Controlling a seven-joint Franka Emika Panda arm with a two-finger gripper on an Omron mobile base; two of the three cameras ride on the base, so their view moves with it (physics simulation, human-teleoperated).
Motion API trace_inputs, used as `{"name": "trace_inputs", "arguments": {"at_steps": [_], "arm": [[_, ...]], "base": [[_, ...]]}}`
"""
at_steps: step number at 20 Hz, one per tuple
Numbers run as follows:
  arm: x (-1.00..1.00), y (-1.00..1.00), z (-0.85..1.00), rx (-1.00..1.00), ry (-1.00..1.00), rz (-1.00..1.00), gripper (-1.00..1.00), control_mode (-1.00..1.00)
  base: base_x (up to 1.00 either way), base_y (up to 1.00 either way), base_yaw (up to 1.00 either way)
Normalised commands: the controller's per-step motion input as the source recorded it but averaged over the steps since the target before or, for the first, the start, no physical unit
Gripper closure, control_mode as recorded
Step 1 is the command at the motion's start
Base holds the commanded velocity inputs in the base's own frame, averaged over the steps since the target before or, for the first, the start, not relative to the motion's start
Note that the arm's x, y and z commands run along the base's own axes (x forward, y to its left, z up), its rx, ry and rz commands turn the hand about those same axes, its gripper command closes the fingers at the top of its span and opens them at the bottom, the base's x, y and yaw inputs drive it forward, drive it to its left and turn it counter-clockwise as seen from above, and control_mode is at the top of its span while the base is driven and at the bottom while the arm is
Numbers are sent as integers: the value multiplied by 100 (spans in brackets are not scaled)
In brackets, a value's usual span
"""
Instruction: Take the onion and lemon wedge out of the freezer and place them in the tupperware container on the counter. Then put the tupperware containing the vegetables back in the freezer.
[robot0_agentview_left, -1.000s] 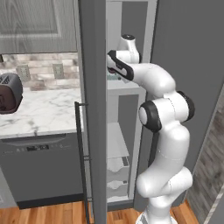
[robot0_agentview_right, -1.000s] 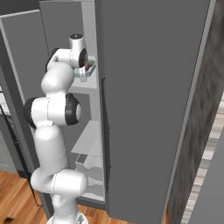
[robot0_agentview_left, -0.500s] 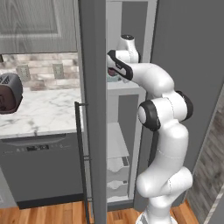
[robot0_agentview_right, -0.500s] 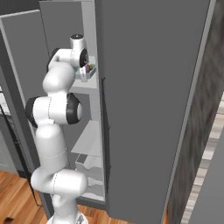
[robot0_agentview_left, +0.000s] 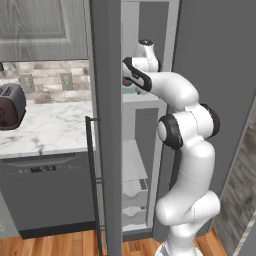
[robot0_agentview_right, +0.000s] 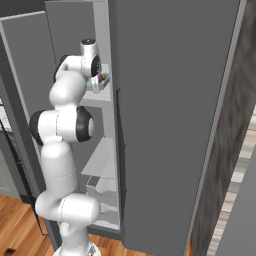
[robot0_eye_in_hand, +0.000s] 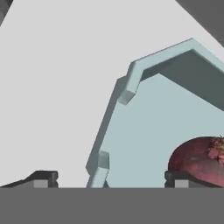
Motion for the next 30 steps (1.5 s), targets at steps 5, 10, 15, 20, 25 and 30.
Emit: {"name": "trace_inputs", "arguments": {"at_steps": [5,10,15,20,25,30], "arm": [[-42,0,43,-3,-11,0,-100,-100],[-75,0,48,-4,-12,0,-100,-100],[-100,-28,9,0,-9,-3,-100,-100],[-100,-36,13,0,-11,-5,-100,-100],[-100,-30,33,0,-16,-1,-100,-100],[-100,-8,46,0,-12,0,-100,-100]], "base": [[0,0,0],[0,0,0],[0,0,0],[0,0,0],[0,0,0],[0,0,0]]}}
